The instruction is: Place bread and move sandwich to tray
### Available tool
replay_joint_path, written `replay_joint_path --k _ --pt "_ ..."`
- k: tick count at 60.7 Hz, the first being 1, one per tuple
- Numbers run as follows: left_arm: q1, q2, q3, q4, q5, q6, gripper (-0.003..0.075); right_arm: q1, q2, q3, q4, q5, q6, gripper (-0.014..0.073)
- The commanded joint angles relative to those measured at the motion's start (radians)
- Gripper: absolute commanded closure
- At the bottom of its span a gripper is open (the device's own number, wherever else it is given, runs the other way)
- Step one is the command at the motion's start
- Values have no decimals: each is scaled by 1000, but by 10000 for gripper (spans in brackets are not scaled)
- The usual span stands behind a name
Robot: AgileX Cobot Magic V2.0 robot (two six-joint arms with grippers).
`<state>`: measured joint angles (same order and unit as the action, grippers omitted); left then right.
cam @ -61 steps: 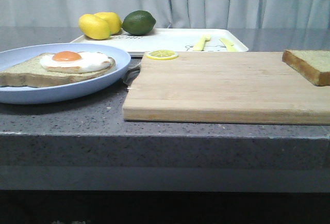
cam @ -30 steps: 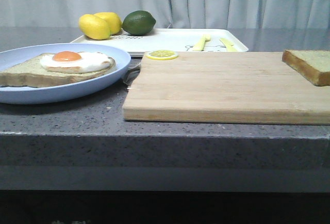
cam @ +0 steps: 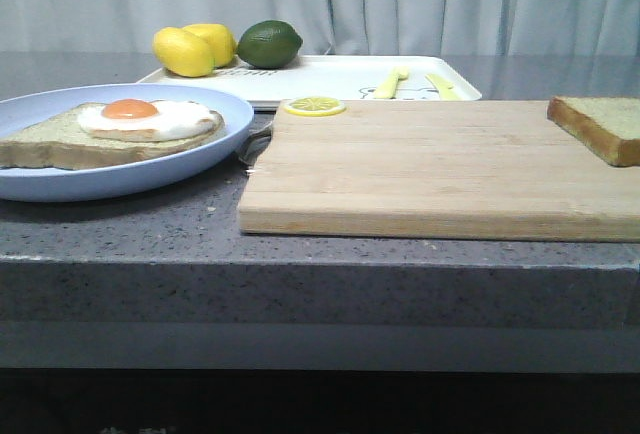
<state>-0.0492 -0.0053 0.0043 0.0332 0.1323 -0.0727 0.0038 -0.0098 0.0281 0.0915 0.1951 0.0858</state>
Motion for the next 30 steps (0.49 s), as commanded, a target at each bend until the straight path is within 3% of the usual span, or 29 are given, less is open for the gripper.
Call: replay_joint_path --k 1,21,30 --pt "1 -21 1 -6 -87 -8 741 -8 -18 -3 -8 -78 -9 654" --pt "1 -21 1 -6 -99 -8 741 -8 -18 -3 -6 -83 -9 654" --pt "1 -21 1 -6 -202 -8 741 -8 -18 -5 -4 -141 -9 654"
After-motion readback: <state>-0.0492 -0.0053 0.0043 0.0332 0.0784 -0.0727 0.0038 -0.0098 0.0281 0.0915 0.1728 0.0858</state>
